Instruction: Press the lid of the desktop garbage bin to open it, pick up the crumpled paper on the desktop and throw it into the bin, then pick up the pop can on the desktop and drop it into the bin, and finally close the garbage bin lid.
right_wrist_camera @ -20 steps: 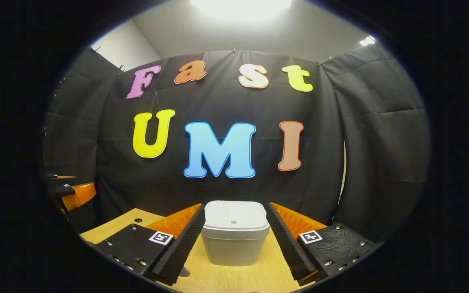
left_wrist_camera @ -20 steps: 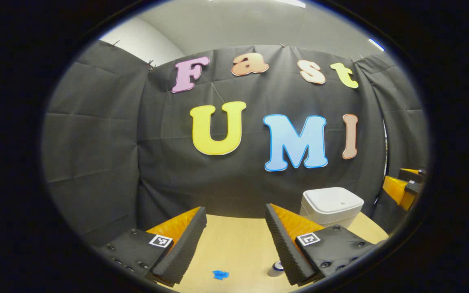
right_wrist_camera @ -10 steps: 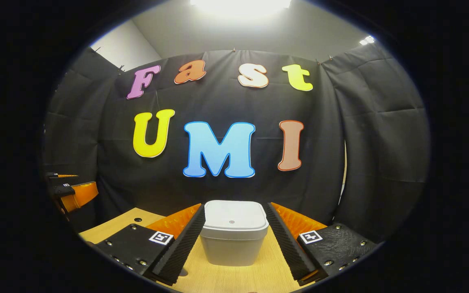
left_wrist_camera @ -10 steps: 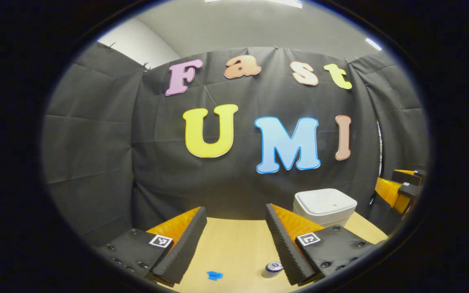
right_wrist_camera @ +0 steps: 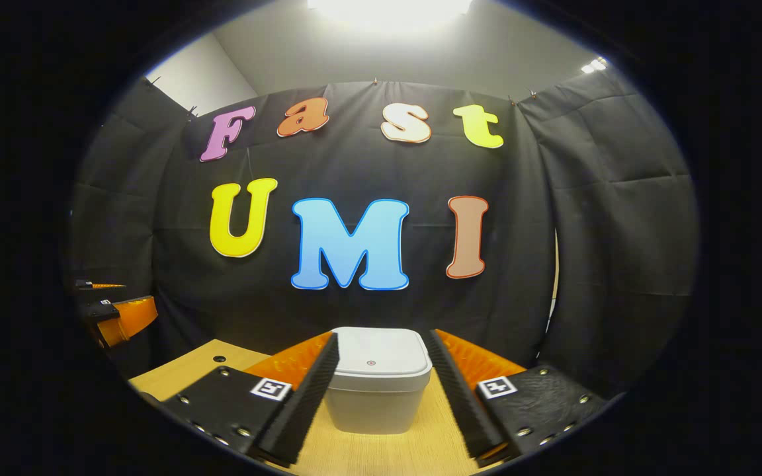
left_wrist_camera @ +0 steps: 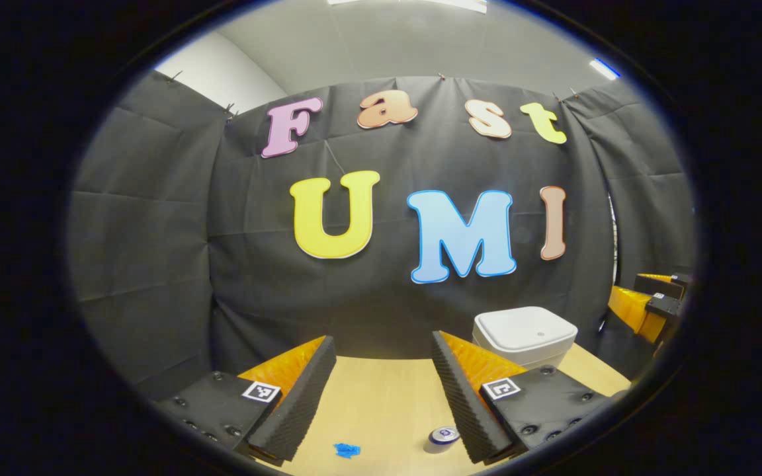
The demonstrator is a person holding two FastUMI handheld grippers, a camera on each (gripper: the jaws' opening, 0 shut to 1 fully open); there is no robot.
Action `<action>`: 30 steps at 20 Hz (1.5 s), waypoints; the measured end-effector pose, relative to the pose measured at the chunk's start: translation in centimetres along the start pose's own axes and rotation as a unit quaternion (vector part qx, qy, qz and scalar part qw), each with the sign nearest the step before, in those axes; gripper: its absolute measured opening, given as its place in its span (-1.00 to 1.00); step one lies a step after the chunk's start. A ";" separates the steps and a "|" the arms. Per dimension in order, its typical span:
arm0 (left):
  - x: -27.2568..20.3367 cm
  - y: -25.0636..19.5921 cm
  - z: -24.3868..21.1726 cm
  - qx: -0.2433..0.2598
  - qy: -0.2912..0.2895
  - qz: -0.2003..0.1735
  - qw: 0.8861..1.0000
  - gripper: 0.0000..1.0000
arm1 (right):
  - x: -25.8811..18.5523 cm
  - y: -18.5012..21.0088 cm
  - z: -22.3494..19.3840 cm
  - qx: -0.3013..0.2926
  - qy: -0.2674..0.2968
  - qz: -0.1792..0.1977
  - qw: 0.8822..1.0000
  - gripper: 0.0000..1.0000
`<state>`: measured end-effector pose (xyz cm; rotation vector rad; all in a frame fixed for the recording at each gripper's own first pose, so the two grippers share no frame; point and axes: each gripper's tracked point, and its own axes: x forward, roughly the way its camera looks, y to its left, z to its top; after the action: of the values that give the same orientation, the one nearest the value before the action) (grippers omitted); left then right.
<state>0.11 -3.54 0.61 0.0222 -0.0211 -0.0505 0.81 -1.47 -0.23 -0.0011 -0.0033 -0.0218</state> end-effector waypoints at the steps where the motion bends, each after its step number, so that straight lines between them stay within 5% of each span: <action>1: 0.0 0.0 -0.1 0.000 0.001 -0.001 1.000 0.90 | 0.1 0.0 -0.1 0.001 0.003 -0.001 1.000 0.41; 5: 0.1 -0.2 -0.3 0.000 0.002 -0.003 1.000 0.90 | 0.2 0.1 -0.5 0.005 0.009 0.003 1.000 -0.14; 7: 0.1 -0.3 -0.3 0.002 0.003 -0.005 1.000 0.90 | 0.3 -0.3 -0.8 0.000 0.013 -0.010 1.000 -0.23; 9: 0.1 -0.4 -0.4 0.005 0.003 -0.007 1.000 0.90 | 0.1 -0.4 -0.7 0.007 0.008 -0.012 1.000 -0.95; 18: 0.8 -0.4 -0.8 0.007 0.007 -0.008 1.000 0.90 | 2.0 0.4 -1.1 -0.001 0.010 0.007 1.000 -0.99; 30: 2.4 1.9 -1.2 0.017 0.009 0.013 1.000 0.91 | 11.7 2.4 -6.3 -0.002 0.070 0.039 0.997 -0.99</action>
<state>2.63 -1.77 -0.50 0.0554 -0.0041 -0.0239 12.55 0.69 -6.47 -0.0029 0.1370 0.0567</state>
